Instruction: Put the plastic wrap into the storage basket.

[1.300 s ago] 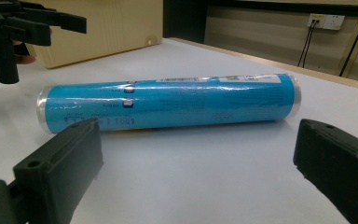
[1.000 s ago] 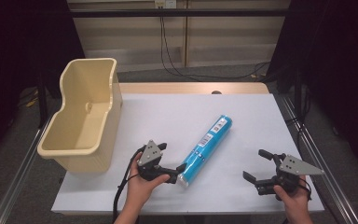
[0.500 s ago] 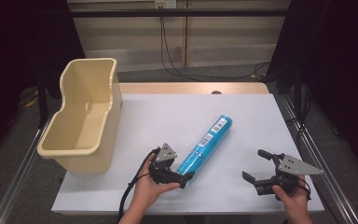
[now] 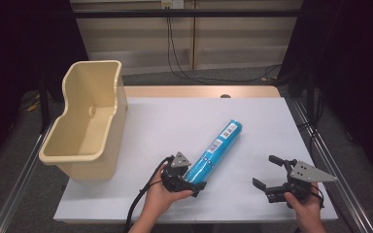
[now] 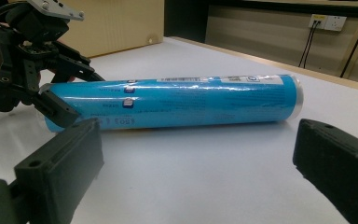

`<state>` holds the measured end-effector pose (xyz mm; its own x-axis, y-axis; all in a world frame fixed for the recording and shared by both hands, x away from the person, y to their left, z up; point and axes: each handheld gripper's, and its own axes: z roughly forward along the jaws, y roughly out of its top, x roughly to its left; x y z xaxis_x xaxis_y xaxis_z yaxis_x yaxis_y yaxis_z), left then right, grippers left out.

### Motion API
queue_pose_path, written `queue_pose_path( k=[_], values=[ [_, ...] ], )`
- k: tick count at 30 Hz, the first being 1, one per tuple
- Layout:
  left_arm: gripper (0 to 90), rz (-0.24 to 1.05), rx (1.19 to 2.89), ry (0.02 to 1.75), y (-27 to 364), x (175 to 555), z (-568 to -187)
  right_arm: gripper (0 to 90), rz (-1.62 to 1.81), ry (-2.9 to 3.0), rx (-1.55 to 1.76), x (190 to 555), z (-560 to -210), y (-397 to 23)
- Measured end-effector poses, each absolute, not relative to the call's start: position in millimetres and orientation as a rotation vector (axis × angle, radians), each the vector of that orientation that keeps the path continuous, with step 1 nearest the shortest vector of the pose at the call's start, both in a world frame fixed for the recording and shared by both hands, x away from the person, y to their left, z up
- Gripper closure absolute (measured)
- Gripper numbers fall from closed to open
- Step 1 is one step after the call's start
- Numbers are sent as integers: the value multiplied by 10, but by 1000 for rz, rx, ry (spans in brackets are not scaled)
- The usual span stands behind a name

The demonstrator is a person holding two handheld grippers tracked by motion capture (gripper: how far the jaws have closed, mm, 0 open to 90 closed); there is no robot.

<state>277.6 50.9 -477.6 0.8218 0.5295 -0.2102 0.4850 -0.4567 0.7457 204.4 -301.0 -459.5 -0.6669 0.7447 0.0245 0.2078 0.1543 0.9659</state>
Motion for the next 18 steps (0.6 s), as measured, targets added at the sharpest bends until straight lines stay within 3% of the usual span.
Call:
queue_pose_path(
  k=[6, 18],
  values=[
    [227, 58, 2136, 751, 499, 2739, -4742, 13, 1524, 1979, 909, 2046, -4598, -3008],
    [290, 83, 2152, 881, 553, 2695, -4658, 14, 1507, 1983, 895, 2031, -4590, -3006]
  ],
)
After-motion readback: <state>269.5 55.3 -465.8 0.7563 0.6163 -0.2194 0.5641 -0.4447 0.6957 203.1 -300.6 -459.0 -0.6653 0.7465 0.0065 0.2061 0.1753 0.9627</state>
